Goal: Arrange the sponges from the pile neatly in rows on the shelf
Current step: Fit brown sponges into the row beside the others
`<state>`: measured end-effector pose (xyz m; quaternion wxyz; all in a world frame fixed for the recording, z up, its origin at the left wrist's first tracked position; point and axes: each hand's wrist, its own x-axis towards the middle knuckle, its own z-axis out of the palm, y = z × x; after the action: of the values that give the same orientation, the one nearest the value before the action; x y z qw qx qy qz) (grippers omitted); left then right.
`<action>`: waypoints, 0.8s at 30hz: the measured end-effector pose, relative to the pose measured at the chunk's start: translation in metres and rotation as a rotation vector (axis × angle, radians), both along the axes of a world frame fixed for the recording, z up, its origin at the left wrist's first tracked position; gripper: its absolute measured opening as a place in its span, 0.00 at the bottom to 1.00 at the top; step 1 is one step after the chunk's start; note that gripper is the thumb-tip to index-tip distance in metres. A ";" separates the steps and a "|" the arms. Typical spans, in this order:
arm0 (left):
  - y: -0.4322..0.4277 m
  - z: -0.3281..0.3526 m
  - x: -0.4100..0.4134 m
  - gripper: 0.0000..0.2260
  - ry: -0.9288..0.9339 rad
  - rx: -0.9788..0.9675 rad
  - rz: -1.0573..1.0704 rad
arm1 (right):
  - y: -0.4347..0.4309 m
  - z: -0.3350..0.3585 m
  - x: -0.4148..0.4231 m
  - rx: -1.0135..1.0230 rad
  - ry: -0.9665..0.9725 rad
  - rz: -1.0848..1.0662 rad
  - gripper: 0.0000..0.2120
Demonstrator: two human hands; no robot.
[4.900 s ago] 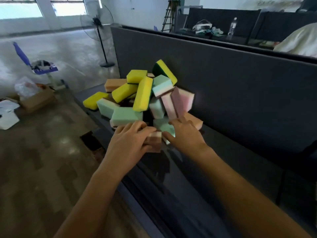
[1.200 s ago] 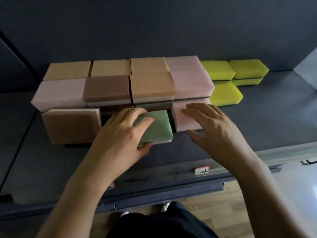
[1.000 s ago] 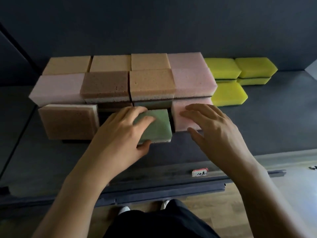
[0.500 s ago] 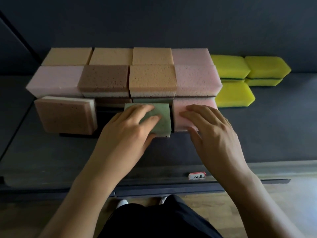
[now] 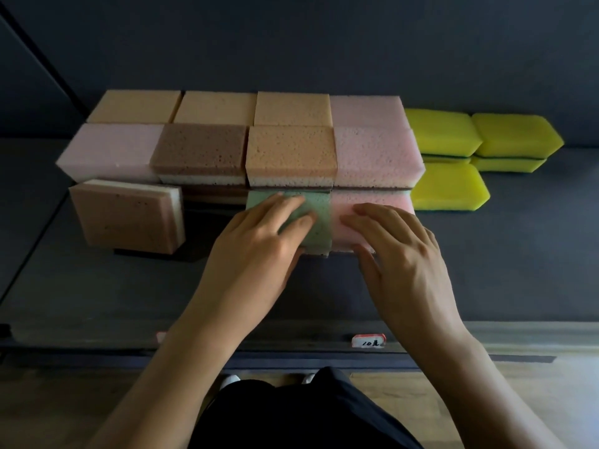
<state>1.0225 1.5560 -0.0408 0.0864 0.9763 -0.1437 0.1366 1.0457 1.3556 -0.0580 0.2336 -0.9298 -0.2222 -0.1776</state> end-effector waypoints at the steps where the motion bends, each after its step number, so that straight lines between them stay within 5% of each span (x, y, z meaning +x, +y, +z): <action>1: 0.000 -0.001 0.000 0.20 0.001 -0.004 0.000 | 0.000 0.000 0.000 -0.002 0.001 -0.002 0.16; 10: 0.026 0.023 -0.017 0.21 -0.025 -0.037 -0.023 | 0.008 0.031 0.001 0.024 0.029 0.105 0.15; 17: 0.097 0.039 -0.045 0.15 -0.160 -0.098 0.044 | 0.090 0.049 -0.011 0.084 0.018 0.251 0.15; 24: 0.168 0.037 -0.048 0.21 -0.160 -0.036 0.158 | 0.163 0.057 -0.015 0.042 0.040 0.288 0.17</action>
<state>0.9743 1.7242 -0.0034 0.0811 0.9688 -0.0704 0.2232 1.0312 1.5191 -0.0012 0.2805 -0.8866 -0.3447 -0.1281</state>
